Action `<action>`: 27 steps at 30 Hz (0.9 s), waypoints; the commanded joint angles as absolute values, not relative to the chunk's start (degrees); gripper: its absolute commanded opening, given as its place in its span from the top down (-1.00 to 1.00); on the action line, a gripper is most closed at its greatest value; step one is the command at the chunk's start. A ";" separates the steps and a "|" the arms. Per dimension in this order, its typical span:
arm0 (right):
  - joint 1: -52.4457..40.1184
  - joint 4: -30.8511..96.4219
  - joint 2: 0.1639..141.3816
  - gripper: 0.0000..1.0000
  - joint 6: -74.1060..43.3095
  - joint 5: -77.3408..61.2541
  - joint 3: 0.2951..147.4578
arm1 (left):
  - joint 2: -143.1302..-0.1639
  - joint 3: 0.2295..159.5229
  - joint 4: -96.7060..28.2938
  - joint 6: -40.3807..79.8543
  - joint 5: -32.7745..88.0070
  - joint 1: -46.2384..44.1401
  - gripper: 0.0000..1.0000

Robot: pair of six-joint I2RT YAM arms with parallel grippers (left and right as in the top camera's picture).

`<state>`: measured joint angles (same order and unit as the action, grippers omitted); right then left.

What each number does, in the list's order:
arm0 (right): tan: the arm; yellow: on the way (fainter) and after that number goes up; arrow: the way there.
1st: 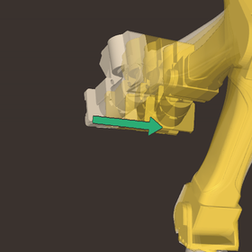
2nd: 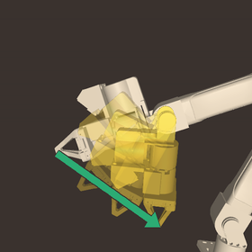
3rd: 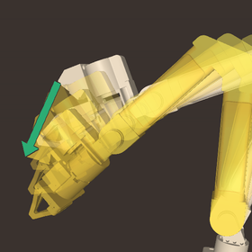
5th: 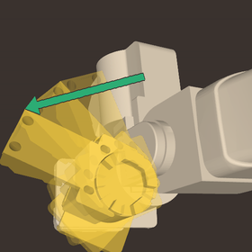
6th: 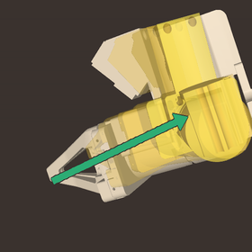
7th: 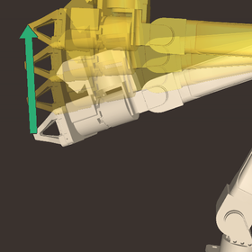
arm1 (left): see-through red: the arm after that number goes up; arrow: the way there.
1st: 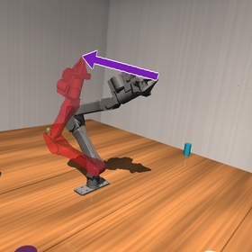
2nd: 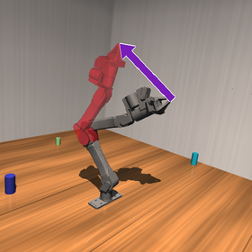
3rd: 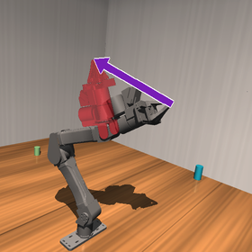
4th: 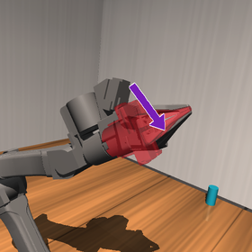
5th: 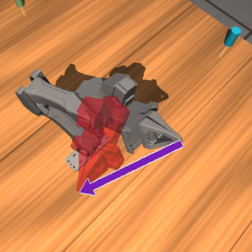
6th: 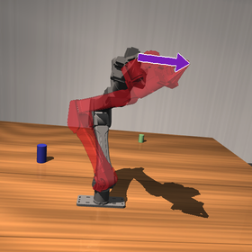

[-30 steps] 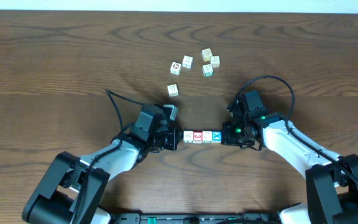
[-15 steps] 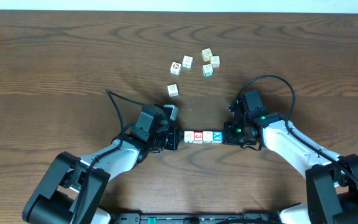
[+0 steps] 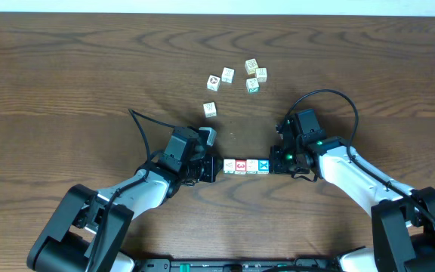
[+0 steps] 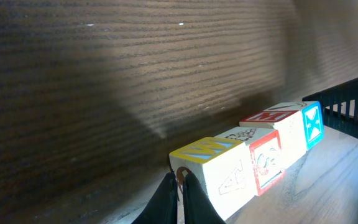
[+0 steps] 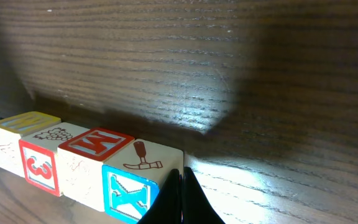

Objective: Lift 4 blocks
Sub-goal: 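Press both grippers inward on the row ends, squeezing the four blocks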

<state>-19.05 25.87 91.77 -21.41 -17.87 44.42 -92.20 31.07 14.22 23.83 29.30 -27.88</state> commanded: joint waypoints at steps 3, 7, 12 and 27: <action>-19.62 25.78 92.07 0.98 -20.80 -20.97 44.12 | -92.58 32.23 14.46 24.16 28.95 -28.10 0.85; -19.62 26.15 92.07 0.98 -20.78 -19.29 43.83 | -92.58 32.23 14.46 24.14 28.95 -28.12 0.85; -19.62 26.15 92.07 0.98 -21.10 -18.48 42.17 | -92.58 32.23 14.48 24.14 28.93 -28.10 0.85; -19.59 23.88 92.07 0.98 -21.15 -18.48 41.39 | -92.58 32.23 14.46 24.14 28.93 -28.10 0.86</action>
<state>-19.05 24.16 91.77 -21.45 -18.22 41.76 -92.20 31.07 14.26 24.03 29.02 -27.88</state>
